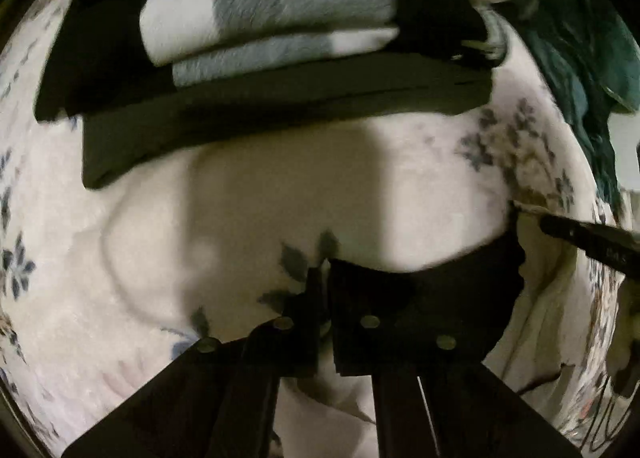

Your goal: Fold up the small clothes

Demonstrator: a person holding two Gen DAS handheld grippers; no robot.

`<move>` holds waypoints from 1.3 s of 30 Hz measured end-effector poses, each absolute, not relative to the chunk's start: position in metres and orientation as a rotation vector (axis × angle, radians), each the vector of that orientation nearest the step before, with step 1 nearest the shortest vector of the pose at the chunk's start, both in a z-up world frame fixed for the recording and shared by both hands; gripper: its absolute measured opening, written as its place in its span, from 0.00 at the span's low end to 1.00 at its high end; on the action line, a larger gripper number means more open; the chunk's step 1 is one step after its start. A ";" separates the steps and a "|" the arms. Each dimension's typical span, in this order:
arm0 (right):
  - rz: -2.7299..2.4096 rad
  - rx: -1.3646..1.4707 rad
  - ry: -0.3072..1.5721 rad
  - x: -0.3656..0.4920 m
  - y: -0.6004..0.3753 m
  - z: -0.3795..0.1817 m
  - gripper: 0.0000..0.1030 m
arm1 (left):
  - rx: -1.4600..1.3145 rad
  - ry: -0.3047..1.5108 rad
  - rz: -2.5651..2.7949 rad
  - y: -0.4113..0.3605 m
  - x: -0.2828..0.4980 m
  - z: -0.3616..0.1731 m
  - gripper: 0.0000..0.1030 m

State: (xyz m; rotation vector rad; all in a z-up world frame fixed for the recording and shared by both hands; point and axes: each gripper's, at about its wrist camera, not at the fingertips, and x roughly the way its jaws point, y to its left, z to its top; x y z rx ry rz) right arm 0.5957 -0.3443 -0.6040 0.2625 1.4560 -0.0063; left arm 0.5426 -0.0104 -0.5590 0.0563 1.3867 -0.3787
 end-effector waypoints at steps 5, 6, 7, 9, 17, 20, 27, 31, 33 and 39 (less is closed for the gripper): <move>-0.002 0.282 1.400 0.589 -0.344 -0.583 0.05 | -0.002 1.306 -0.378 -0.001 0.523 -0.528 0.02; 0.003 0.298 1.382 0.585 -0.346 -0.574 0.05 | -0.016 1.289 -0.375 0.002 0.517 -0.520 0.02; 0.007 0.308 1.369 0.580 -0.347 -0.568 0.05 | -0.029 1.268 -0.374 0.005 0.509 -0.510 0.02; 0.013 0.324 1.328 0.566 -0.350 -0.549 0.05 | -0.068 1.234 -0.369 0.011 0.492 -0.493 0.02; 0.028 0.436 1.246 0.446 -0.353 -0.494 0.04 | -0.212 1.199 -0.353 0.043 0.399 -0.451 0.02; 0.015 0.469 1.261 0.393 -0.356 -0.491 0.04 | -0.261 1.245 -0.344 0.052 0.351 -0.453 0.02; 0.017 0.462 1.328 0.305 -0.355 -0.523 0.05 | -0.289 1.374 -0.317 0.053 0.280 -0.490 0.02; 0.034 0.463 1.378 0.281 -0.361 -0.546 0.05 | -0.274 1.425 -0.336 0.055 0.260 -0.507 0.05; 0.055 0.451 1.443 0.273 -0.363 -0.557 0.08 | -0.288 1.488 -0.374 0.058 0.250 -0.517 0.12; 0.027 0.483 1.581 0.245 -0.386 -0.568 0.39 | -0.409 1.551 -0.366 0.091 0.222 -0.510 0.41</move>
